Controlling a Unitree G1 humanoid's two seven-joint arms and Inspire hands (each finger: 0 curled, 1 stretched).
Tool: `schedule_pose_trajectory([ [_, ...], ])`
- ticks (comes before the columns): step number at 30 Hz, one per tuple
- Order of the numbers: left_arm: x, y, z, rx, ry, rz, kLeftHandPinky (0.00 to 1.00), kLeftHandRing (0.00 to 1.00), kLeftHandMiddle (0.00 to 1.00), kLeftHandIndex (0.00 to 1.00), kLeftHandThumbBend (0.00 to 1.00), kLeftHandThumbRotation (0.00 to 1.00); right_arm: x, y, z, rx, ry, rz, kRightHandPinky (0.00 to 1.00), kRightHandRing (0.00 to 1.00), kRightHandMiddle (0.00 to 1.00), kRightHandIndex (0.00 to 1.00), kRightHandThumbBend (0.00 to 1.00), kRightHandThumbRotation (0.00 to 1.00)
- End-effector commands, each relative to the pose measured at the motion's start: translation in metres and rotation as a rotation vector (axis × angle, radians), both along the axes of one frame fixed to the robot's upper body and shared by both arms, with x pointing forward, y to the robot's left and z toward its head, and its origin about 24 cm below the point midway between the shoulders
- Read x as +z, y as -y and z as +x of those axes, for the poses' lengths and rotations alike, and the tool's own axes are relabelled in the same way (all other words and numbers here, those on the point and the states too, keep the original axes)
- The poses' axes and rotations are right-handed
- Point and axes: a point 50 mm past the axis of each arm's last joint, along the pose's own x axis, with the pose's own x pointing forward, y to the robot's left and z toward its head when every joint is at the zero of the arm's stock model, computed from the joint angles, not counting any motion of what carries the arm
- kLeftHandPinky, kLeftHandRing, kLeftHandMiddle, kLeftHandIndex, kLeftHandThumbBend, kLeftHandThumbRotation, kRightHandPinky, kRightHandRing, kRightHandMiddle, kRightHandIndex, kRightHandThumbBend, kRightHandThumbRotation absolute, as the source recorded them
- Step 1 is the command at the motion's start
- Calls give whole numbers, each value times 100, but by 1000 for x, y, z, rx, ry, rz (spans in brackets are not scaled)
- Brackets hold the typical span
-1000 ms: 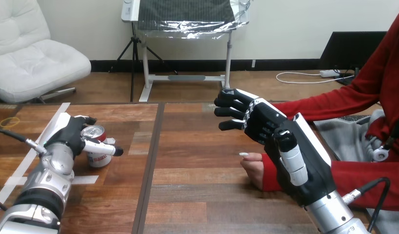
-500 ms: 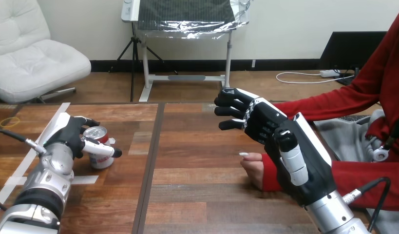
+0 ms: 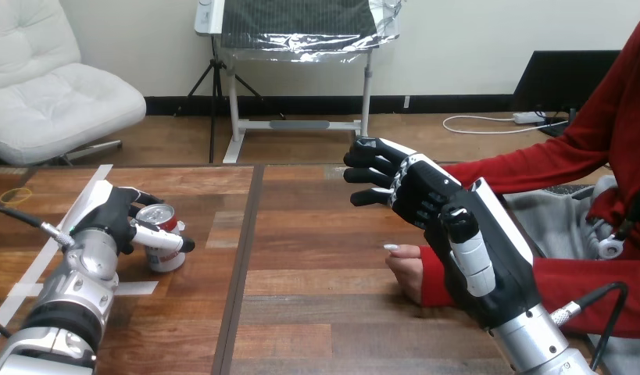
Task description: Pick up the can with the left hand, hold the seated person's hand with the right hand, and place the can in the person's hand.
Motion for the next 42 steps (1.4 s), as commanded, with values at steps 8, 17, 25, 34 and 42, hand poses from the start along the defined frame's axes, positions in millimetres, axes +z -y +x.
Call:
schedule_pose_trajectory([
  [8,39,5,23,-18,131,14,52,60,66,67,73,0,17,2,3,-9,85,9,72,81,83,83,88,100],
  [17,39,4,22,-18,144,21,48,55,61,65,71,0,17,2,2,-13,83,6,72,81,83,83,88,100],
  [25,39,4,22,-4,154,13,41,48,55,63,70,0,17,3,1,-13,82,8,72,81,83,83,88,100],
  [34,39,3,22,3,158,19,42,50,56,60,69,0,17,2,2,-10,84,10,72,81,83,83,87,100],
  [42,40,4,22,8,167,21,44,49,55,57,69,0,17,2,1,-11,86,6,72,81,83,83,86,100],
])
